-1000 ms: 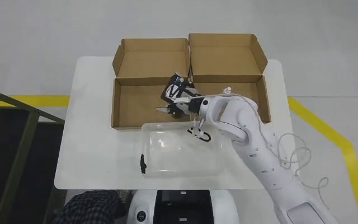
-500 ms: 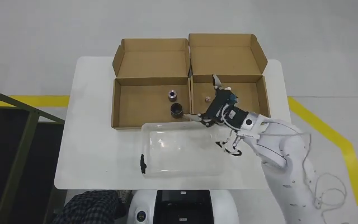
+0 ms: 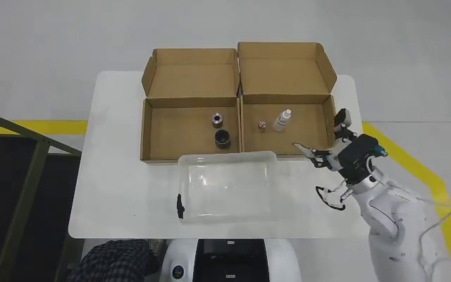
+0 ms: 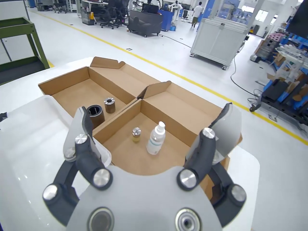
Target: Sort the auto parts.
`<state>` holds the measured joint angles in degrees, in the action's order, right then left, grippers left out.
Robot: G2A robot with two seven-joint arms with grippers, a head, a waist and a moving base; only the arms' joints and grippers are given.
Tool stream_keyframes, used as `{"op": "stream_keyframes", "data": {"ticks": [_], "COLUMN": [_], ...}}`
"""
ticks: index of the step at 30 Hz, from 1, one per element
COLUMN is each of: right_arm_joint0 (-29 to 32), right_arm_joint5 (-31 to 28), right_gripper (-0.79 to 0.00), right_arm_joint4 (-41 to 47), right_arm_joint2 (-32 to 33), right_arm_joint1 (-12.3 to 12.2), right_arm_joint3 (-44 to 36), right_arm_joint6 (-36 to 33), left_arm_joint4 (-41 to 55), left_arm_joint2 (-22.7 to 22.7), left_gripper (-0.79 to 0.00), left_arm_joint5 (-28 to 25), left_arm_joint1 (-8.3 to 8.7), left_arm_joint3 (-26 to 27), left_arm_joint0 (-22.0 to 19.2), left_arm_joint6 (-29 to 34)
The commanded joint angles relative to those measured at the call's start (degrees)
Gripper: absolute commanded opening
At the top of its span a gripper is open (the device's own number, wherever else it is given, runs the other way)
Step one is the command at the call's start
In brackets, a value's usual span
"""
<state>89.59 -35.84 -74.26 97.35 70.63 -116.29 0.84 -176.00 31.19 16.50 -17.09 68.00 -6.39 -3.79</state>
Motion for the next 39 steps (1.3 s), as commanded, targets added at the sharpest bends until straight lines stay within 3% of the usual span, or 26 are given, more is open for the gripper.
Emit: {"op": "stream_keyframes", "data": {"ticks": [1,15,39], "right_arm_joint0": [2.0,13.3,14.0], "right_arm_joint5": [0.2,0.3,-0.4], "right_gripper": [0.0,0.0,0.0], "right_arm_joint4": [-0.2,2.1,3.5], "right_arm_joint2": [1.7,11.5,12.3], "right_arm_joint1": [-0.1,-0.6,-0.7], "right_arm_joint3": [0.0,1.2,1.6], "right_arm_joint6": [1.9,11.9,12.6], "left_arm_joint4": [0.0,0.0,0.0], "left_arm_joint2": [0.0,0.0,0.0], "left_gripper": [0.0,0.0,-0.001], "left_arm_joint5": [0.0,0.0,0.0], "left_arm_joint1": [0.0,0.0,0.0], "left_arm_joint3": [0.0,0.0,0.0], "left_arm_joint0": [0.0,0.0,0.0], "left_arm_joint6": [0.0,0.0,0.0]}}
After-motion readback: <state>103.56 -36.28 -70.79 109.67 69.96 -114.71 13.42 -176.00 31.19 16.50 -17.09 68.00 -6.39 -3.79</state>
